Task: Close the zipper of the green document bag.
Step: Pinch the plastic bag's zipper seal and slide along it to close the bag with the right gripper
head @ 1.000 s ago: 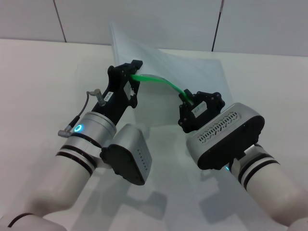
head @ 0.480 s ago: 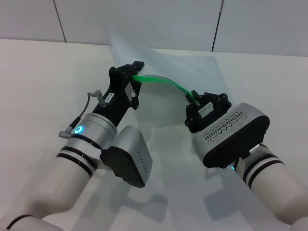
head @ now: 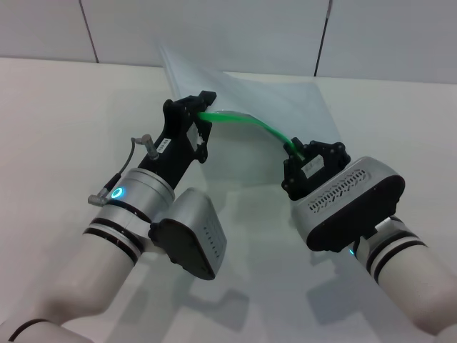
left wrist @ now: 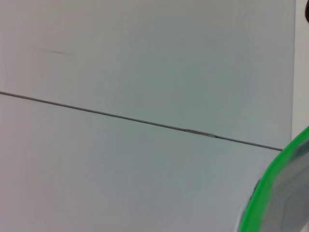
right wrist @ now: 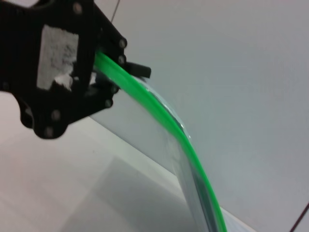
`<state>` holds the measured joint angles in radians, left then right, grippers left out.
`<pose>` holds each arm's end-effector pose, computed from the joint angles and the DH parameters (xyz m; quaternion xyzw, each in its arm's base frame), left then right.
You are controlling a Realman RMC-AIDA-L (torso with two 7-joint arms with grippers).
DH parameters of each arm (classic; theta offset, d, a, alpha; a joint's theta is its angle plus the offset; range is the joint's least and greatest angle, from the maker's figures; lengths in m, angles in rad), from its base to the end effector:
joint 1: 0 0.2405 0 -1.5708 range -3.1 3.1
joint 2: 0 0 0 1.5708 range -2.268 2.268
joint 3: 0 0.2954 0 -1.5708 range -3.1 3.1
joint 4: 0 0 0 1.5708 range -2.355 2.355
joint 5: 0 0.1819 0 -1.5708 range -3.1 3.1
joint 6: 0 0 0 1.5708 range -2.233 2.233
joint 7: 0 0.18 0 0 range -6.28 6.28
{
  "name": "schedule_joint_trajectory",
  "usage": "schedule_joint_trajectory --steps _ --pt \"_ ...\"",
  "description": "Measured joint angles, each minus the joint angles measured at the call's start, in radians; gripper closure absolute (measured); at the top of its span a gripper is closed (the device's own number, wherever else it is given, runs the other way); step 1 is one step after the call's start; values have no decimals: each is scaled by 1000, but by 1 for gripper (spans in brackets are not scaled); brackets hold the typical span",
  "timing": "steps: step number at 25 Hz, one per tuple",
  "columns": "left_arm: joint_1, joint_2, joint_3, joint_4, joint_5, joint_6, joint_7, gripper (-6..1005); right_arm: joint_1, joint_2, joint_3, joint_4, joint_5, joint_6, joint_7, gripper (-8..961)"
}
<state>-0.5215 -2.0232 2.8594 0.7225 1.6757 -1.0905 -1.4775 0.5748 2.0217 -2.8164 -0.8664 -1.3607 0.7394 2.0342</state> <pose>-0.2232 0.3644 -0.0932 -0.7208 0.3072 0.0589 0.6185 0.2282 0.3668 -0.1421 -0.8520 0.0907 0.0926 0.5073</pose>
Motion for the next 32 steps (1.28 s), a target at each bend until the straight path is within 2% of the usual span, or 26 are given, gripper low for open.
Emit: schedule_joint_trajectory --steps 32 --pt "0 0 0 0 2 10 3 946 -7 0 0 144 51 0 96 873"
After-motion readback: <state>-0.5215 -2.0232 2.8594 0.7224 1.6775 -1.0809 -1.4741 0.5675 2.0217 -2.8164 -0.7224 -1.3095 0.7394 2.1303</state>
